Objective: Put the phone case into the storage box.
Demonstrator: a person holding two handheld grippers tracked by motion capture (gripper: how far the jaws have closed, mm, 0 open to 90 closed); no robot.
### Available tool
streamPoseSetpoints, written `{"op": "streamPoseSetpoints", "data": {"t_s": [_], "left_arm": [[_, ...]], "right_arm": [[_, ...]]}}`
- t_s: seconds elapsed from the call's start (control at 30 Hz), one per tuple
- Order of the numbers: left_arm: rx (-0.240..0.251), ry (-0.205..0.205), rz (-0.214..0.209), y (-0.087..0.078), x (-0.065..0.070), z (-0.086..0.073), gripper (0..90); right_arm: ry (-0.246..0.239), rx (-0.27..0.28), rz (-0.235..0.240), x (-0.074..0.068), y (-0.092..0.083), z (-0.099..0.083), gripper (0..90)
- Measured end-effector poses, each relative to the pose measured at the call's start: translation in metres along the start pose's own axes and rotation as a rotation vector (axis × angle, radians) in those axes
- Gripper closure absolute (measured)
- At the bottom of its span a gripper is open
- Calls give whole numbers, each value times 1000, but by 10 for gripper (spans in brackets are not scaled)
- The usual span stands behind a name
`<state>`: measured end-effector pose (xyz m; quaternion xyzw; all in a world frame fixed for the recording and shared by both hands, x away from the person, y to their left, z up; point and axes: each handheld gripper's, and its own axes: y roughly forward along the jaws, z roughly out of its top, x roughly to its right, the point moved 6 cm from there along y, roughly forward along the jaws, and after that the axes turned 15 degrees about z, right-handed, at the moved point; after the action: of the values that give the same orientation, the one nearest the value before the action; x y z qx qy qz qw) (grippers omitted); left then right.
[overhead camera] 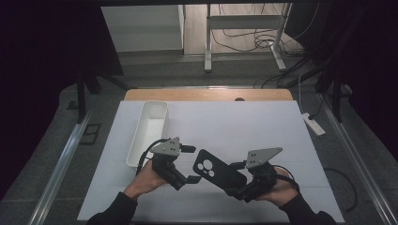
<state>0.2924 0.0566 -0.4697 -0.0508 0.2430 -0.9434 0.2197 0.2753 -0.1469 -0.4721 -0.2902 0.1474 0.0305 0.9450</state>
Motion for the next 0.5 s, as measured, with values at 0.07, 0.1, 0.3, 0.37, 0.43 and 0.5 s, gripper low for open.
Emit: {"op": "streamPoseSetpoints", "data": {"t_s": [0.07,0.1,0.3,0.37,0.43,0.5], "left_arm": [[-2,9,-5,0,2,1,0],[-1,10,-6,0,2,1,0],[12,20,-39,-1,5,3,1],[13,28,-42,-1,5,4,8],[12,41,-47,0,8,4,12],[14,47,-54,-1,9,5,18]], "right_arm": [[-5,-1,6,0,1,1,151],[-8,-2,12,0,2,1,152],[-18,0,33,-1,4,3,151],[-19,0,38,-1,5,4,151],[-24,-5,45,-2,6,5,151],[-26,-7,52,-2,7,5,151]]}}
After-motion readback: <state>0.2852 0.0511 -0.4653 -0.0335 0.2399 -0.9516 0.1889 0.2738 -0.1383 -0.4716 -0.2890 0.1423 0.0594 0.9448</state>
